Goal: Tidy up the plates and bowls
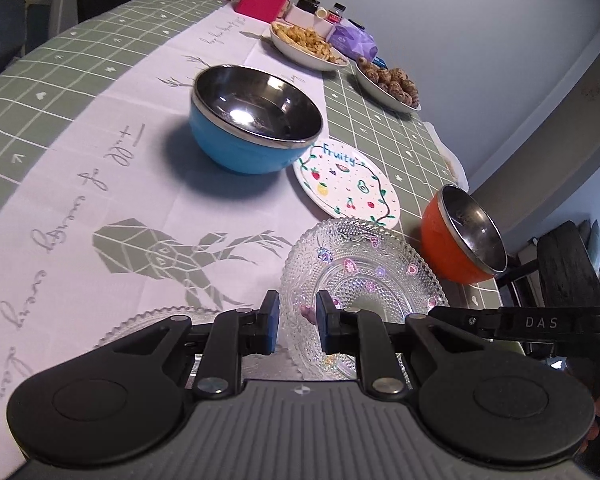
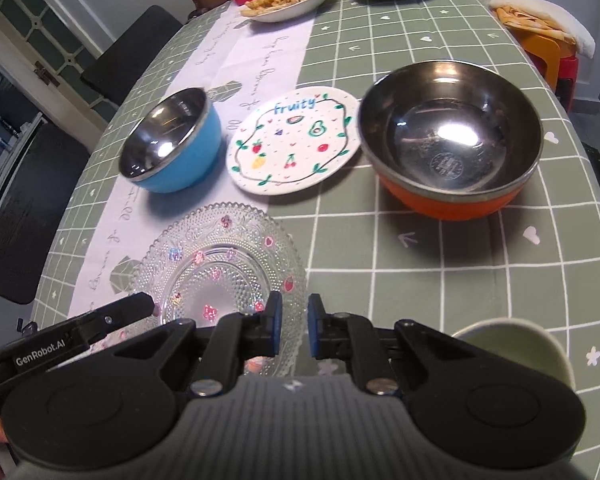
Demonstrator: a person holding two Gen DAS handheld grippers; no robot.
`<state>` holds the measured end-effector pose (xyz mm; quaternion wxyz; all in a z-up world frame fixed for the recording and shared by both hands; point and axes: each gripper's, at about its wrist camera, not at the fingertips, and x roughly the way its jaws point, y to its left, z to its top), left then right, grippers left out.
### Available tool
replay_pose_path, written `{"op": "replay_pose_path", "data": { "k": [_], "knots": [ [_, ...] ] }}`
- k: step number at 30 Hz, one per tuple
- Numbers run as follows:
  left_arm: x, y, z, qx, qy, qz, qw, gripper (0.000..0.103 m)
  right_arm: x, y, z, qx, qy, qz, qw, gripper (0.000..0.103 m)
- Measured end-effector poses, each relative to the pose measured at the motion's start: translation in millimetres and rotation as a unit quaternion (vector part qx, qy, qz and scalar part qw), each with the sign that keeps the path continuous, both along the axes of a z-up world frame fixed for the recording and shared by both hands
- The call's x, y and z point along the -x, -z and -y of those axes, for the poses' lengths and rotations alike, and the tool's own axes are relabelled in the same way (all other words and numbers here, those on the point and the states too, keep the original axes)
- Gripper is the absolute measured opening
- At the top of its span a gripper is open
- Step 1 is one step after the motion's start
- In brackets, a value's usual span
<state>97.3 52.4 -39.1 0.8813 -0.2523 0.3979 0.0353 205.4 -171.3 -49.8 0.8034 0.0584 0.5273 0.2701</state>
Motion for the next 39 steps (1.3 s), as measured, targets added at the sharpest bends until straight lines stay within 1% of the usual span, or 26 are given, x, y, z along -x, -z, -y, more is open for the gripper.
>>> {"op": "replay_pose_path", "data": {
  "k": [4,9,15,19,24,30,35,39],
  "knots": [
    [15.8,-5.6,-6.3,-0.014,-0.015,0.004,0.9998,0.021,15.8,-4.6,-11.6,-0.003,-0.014,0.007,1.0,0.011],
    [35.5,-6.2,-20.6,-0.011,-0.03,-0.002,0.9995,0.021,33.8,-6.7,-25.6,-0.005,-0.037,0.013,0.999,0.011],
    [54.9,-7.6,-31.6,-0.01,-0.04,-0.005,0.9992,0.021,53.1,-0.6,-35.7,-0.009,-0.046,0.001,0.999,0.012],
    [68.9,-7.5,-38.7,-0.014,-0.045,-0.012,0.9988,0.021,66.7,-0.7,-43.5,-0.015,-0.059,0.003,0.998,0.012],
    [82.7,-3.2,-51.8,-0.002,-0.057,-0.02,0.9982,0.021,75.9,1.3,-55.2,-0.015,-0.081,0.0,0.997,0.011],
    [87.0,1.1,-59.2,-0.011,-0.072,-0.028,0.997,0.021,83.8,6.6,-66.4,-0.016,-0.1,-0.001,0.995,0.012],
    [89.2,4.6,-61.0,-0.013,-0.071,-0.031,0.9969,0.021,84.0,14.7,-69.1,-0.015,-0.099,-0.013,0.995,0.012],
    [89.1,10.0,-61.3,-0.011,-0.071,-0.037,0.9967,0.021,84.5,18.3,-72.8,-0.007,-0.1,-0.011,0.995,0.012]
  ]
}}
